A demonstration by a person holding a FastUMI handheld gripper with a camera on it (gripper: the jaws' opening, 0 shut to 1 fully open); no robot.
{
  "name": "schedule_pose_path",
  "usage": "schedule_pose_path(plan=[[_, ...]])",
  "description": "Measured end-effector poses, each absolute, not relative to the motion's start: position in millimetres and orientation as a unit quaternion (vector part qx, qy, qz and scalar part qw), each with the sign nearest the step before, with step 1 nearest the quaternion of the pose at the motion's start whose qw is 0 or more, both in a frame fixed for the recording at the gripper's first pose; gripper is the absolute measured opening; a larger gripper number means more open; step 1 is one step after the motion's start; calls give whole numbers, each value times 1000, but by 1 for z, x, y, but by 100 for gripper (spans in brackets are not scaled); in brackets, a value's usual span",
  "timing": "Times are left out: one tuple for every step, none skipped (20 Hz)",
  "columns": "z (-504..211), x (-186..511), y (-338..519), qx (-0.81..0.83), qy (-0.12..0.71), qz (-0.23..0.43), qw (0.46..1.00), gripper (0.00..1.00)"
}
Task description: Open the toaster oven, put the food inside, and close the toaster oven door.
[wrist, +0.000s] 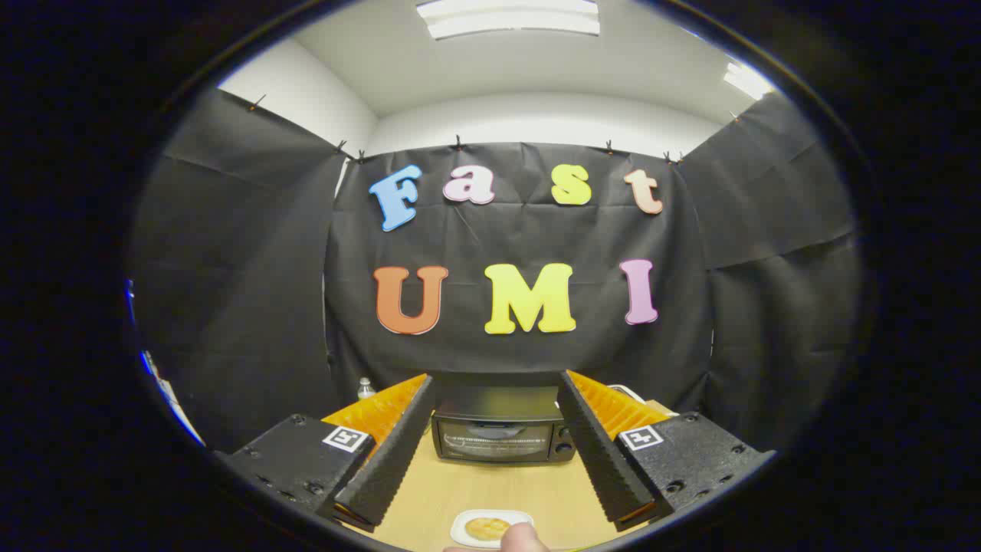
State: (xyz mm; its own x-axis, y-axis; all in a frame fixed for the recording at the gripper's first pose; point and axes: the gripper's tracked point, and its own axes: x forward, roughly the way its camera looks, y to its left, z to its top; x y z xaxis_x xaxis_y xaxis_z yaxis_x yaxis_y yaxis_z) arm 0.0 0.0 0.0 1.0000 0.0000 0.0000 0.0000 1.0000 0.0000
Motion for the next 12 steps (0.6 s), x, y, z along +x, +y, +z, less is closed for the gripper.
schedule_pose_path(plan=[[-1,-1,2,7,0,2,1000,100],[2,-4,4,12,-5,1,1000,100],[6,-3,0,10,-10,-7,1000,100],[7,-3,0,6,-10,-11,1000,100],[4,-4,3,2,-9,-12,1000,100],[5,-5,5,1,-8,-9,1000,100],[5,-5,5,0,-10,-10,1000,100],[7,-5,3,-3,-14,-15,1000,100],[6,-5,0,-4,-18,-22,1000,100],[6,-4,-2,-4,-20,-25,999,100],[3,-3,1,0,-16,-22,1000,100],[0,-3,5,7,-10,-14,1000,100]])
